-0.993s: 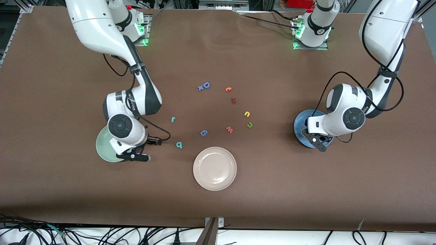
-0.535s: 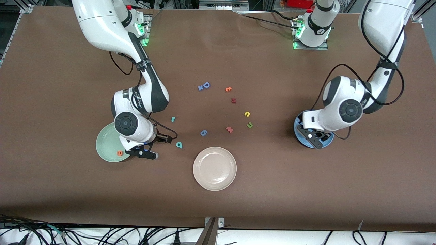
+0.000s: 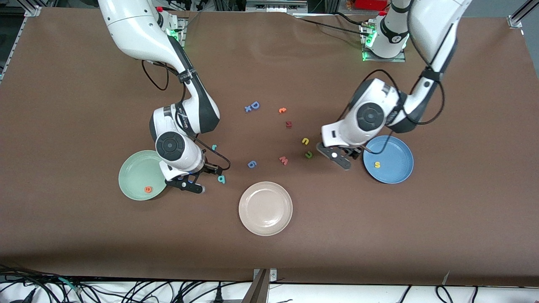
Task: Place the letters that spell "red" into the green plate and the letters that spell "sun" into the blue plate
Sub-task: 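Grasp the teal r with the right gripper while the left gripper grasps the u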
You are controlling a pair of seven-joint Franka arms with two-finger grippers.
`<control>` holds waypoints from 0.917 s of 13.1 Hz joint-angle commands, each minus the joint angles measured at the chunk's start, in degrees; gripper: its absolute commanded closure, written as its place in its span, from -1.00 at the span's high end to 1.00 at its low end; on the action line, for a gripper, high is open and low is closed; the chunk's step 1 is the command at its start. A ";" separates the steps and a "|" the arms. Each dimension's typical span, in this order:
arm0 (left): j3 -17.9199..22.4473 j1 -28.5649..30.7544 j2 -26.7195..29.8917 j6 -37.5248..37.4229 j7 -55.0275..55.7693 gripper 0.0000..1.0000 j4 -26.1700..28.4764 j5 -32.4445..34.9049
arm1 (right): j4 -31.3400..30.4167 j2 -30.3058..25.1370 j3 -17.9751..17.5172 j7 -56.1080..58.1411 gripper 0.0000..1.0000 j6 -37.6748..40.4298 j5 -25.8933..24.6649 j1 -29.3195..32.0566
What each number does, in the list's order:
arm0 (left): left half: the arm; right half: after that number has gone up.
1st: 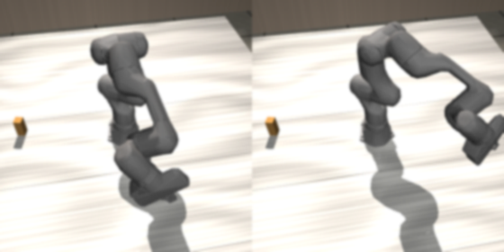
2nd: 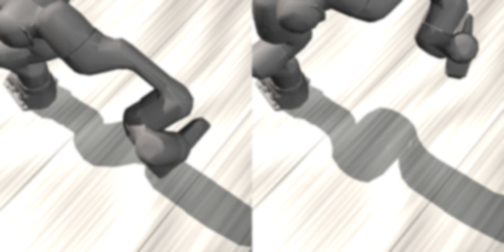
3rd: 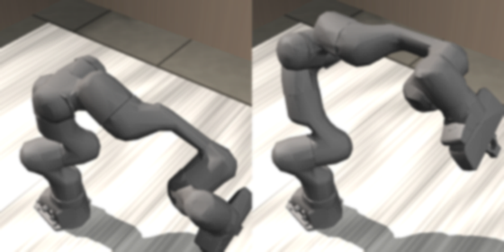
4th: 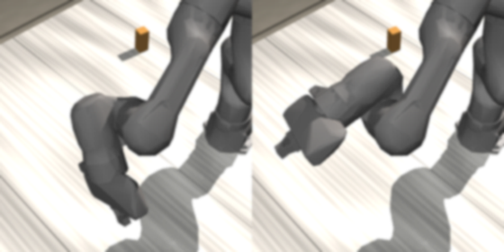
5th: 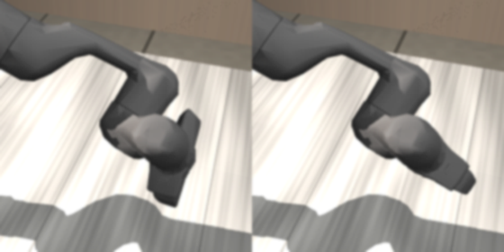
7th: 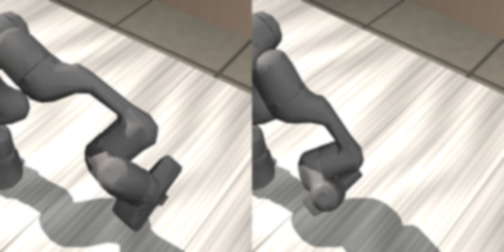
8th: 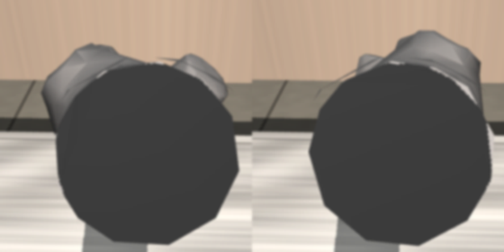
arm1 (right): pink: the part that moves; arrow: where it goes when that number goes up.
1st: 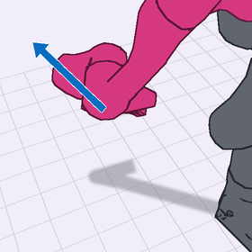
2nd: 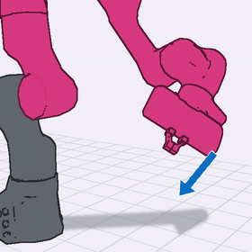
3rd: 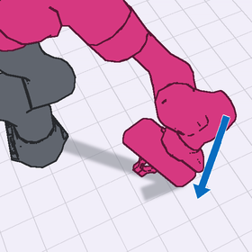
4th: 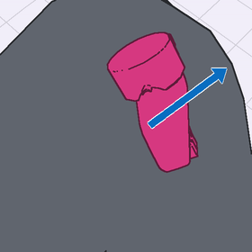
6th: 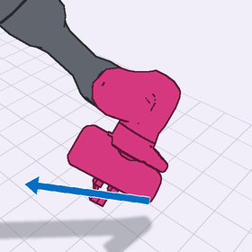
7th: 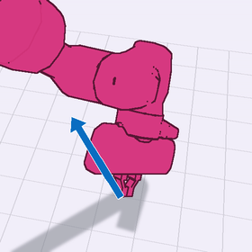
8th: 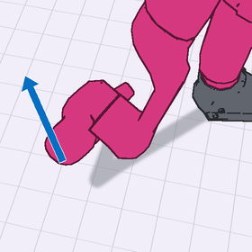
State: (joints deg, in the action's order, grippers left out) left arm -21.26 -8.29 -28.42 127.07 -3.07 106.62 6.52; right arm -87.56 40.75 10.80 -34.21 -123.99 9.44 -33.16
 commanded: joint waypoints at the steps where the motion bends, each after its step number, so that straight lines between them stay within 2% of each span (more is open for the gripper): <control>1: 0.43 -3.82 -4.88 2.19 6.04 1.00 -3.18 0.69 | -11.54 -6.28 -1.65 -0.68 1.00 -8.60 0.49 0.03; 2: 0.52 -5.05 -6.29 5.61 8.32 1.00 -3.09 0.77 | -15.06 -7.69 -2.44 -0.76 1.00 -12.56 0.49 0.12; 5: 0.96 -7.26 -8.40 6.79 11.23 0.99 -3.09 1.99 | -21.05 -10.07 -3.50 -0.85 1.00 -17.42 0.40 0.12; 7: 0.78 -7.53 -9.11 6.79 14.83 0.98 -3.00 7.07 | -24.65 -10.78 -4.72 -2.60 1.00 -20.49 -0.03 -0.06; 11: 0.78 -8.84 -10.61 7.84 19.41 0.95 -3.09 9.21 | -26.34 -10.52 -5.61 -7.26 0.98 -21.39 -4.07 -0.41; 12: 0.78 -8.93 -10.70 7.84 20.11 0.95 -3.00 9.21 | -26.34 -10.43 -5.70 -8.23 0.89 -21.30 -4.95 -0.41</control>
State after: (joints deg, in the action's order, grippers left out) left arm -20.95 -16.25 -38.22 135.00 14.64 105.11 13.64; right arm -111.77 32.00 5.31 -39.67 -144.38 6.90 -33.40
